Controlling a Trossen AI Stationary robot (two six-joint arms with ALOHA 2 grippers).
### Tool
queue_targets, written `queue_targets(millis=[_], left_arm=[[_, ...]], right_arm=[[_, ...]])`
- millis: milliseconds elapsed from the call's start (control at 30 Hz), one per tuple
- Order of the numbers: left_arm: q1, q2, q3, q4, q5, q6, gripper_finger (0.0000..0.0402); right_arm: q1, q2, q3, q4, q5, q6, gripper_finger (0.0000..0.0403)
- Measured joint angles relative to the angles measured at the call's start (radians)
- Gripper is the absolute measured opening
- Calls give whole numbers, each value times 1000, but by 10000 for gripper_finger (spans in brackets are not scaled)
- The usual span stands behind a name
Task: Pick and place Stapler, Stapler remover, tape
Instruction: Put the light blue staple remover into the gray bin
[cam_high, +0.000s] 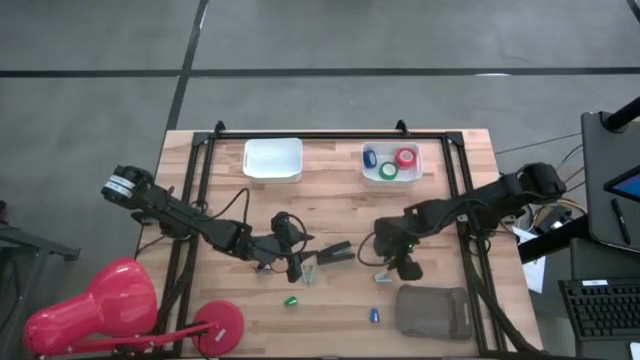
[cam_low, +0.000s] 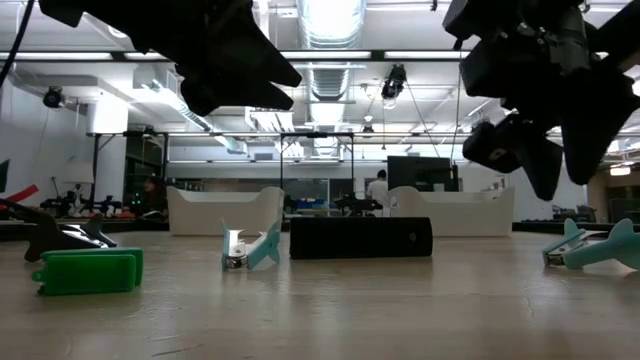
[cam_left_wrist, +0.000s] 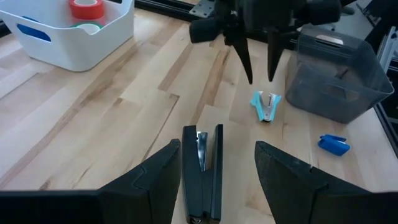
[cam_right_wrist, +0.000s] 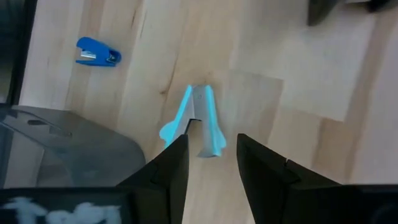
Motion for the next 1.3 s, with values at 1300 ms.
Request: queue_targets(millis=[1300], left_arm=[[0, 0, 0, -1, 1, -19, 206]], right_arm=[[19, 60, 60, -47, 5, -12, 9]])
